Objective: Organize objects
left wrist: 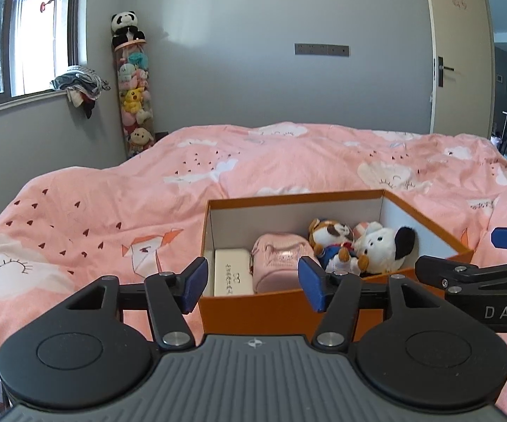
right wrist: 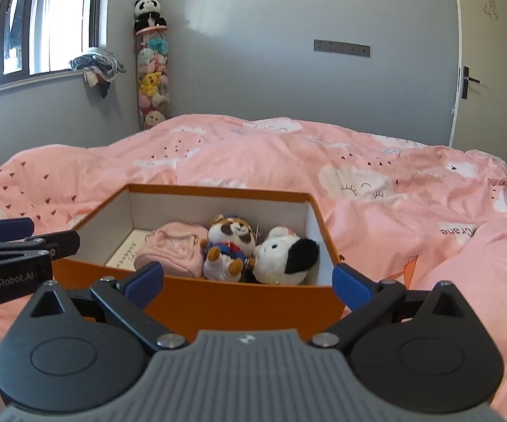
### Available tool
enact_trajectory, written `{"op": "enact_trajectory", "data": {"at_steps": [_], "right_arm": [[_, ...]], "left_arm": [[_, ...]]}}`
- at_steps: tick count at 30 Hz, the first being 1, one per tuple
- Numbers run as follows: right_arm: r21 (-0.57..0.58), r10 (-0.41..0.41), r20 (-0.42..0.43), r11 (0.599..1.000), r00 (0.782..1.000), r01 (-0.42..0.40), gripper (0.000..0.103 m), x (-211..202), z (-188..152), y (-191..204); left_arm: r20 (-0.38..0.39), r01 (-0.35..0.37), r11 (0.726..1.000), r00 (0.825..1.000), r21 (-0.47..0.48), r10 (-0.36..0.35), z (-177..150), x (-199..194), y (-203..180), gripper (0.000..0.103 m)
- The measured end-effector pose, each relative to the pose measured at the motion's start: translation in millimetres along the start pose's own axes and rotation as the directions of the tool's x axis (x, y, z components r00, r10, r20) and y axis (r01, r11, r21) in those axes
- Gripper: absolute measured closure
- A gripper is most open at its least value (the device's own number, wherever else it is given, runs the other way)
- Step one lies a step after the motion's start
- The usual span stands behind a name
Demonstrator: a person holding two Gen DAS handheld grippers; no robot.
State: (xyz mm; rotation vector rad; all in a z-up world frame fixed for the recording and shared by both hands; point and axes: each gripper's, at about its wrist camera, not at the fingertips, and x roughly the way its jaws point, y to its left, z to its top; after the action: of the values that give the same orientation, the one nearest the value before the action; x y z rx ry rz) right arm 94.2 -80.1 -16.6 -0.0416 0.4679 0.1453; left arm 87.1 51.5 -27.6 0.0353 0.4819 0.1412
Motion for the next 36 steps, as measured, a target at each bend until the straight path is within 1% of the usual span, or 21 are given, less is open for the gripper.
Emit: {"op": "enact_trajectory", "data": {"at_steps": [7,21,36], "right_arm": [[-0.015,0.000,-0.003,1.000,1.000,0.000,0.001,4.0,-4.4,1.2],[-0.008,-0.002,-0.002,1.000,1.000,0.002,0.001,2.9,-5.3,-0.7],[-0.006,-0.002,-0.005,1.000,1.000,0.002,0.001,1.9,-6.0,-1.2]], "left_arm": [[-0.035,-0.002,1.000,0.999,-0.007,0.002,-5.2,4.3,2.5,0.036],[-0.068,0.005,1.000,0.998,-0.017,-0.006,-6.0,6.0,2.6,0.036],[-0.076,0.012,1.000,0.997,-0.012,-0.013,-7.1,6.8,1.6,0.035]]}}
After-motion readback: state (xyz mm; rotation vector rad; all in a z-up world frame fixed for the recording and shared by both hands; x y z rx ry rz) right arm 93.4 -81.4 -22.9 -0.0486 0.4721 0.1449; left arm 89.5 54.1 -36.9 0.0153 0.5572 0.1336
